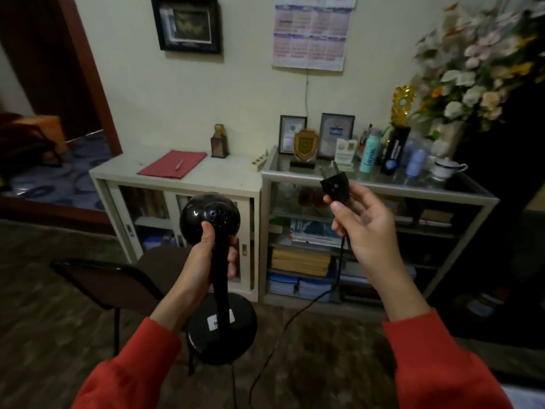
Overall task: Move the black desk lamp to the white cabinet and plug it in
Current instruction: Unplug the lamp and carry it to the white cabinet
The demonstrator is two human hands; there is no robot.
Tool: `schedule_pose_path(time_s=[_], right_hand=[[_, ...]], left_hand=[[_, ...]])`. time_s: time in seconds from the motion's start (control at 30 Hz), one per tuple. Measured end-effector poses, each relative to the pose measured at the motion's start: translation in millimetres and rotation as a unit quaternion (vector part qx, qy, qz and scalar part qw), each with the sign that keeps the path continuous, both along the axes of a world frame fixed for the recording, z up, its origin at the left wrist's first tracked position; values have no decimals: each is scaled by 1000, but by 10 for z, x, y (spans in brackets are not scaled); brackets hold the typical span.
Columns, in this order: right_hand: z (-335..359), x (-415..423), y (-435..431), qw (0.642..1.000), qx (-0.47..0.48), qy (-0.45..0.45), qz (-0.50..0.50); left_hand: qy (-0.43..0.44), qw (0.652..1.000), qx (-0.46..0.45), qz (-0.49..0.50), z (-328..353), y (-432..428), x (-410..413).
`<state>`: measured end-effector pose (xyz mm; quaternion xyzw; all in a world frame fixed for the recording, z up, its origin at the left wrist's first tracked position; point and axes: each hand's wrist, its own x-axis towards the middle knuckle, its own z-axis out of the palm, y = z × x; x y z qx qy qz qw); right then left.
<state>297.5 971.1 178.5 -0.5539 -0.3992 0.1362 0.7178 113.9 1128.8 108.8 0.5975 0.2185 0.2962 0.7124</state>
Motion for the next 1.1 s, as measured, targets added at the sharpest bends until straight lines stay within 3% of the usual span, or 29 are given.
schedule_pose_path(time_s=[0.67,1.1], right_hand=[[521,1596,3676,998,-27,-44,34],[721,2898,5857,994,33,-92,43]], left_hand=[[-10,999,3,37,329,3577,1591],[-19,999,33,37,360,5665,2849]])
